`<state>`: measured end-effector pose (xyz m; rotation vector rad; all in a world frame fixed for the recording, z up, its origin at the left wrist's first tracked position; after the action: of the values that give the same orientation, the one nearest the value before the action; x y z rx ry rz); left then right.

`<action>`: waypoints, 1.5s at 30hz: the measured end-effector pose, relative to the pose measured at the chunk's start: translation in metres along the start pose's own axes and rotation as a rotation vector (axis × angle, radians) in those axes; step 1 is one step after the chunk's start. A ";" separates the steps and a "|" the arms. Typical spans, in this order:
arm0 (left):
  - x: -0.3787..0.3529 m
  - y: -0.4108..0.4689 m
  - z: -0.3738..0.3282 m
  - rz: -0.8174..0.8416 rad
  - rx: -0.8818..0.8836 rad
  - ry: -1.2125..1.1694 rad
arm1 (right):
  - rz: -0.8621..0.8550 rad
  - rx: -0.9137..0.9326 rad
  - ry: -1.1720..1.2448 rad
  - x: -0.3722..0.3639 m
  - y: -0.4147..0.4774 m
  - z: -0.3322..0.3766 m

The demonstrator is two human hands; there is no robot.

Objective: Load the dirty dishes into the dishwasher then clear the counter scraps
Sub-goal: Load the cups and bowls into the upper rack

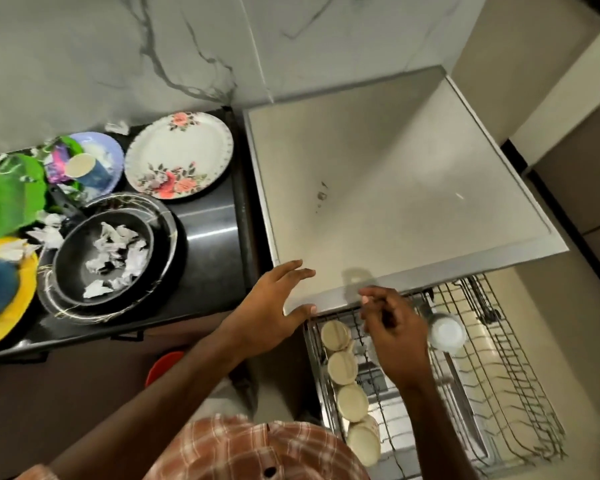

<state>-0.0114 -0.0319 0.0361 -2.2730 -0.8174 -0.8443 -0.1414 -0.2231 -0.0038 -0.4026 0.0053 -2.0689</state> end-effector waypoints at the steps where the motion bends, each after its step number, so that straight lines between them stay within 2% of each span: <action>1: 0.009 -0.004 0.005 -0.022 0.013 -0.007 | 0.038 0.039 -0.019 -0.012 0.004 0.013; 8: 0.081 -0.037 0.064 -0.258 0.059 -0.061 | 0.258 0.202 -0.093 -0.104 0.033 0.085; 15: 0.146 -0.075 0.134 -0.451 0.140 -0.165 | 0.459 0.265 -0.163 -0.195 0.040 0.133; 22: 0.208 -0.086 0.205 -0.537 0.192 -0.209 | 0.544 0.302 -0.298 -0.272 0.046 0.170; 25: 0.230 -0.070 0.237 -0.520 0.204 -0.180 | 0.542 0.311 -0.332 -0.293 0.052 0.181; 30: 0.272 -0.018 0.289 -0.394 0.286 -0.004 | 0.504 0.310 -0.331 -0.318 0.063 0.197; 34: 0.312 0.027 0.328 -0.288 0.378 0.297 | 0.436 0.276 -0.346 -0.323 0.065 0.203; 39: 0.334 0.067 0.361 -0.127 0.417 0.488 | 0.355 0.216 -0.339 -0.319 0.062 0.197; 42: 0.336 0.083 0.374 -0.124 0.444 0.522 | 0.321 0.173 -0.357 -0.312 0.060 0.190; 45: 0.335 0.090 0.385 -0.215 0.453 0.483 | 0.299 0.136 -0.372 -0.305 0.061 0.182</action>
<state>0.3973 0.2862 0.0040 -1.5223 -0.9187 -1.1160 0.1009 0.0321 0.0727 -0.6552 -0.2802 -1.6658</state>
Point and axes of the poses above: each hand's wrist, its own y-axis towards the middle knuckle, its own x-axis out of the back of the hand, z = x × y, the point moved 3 cm from there along y, towards the middle knuckle, and after that the axes turned 1 degree about -y, right-handed, at the moved point
